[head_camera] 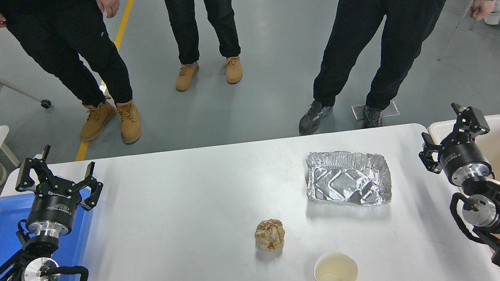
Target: Clean the table surface
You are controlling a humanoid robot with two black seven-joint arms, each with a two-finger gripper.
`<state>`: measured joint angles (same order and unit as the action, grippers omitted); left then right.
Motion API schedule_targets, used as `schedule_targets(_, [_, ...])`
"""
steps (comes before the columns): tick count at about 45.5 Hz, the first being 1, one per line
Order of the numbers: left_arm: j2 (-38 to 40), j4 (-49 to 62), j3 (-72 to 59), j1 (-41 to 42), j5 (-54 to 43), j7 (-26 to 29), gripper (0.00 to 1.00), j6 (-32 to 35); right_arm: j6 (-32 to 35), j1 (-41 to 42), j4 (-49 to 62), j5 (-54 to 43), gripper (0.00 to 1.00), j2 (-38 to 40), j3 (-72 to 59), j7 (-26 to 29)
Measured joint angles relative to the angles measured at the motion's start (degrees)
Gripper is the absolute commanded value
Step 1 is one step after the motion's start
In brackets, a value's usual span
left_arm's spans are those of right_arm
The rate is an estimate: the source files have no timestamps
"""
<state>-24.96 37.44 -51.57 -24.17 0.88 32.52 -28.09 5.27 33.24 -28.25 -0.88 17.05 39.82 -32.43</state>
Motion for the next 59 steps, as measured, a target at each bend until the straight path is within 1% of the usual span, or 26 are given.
schedule_targets(59, [0.00, 0.00, -0.03, 0.04, 0.00, 0.00, 0.99, 0.00, 0.02, -0.25, 0.04, 0.00, 0.99, 0.35, 0.09, 0.00])
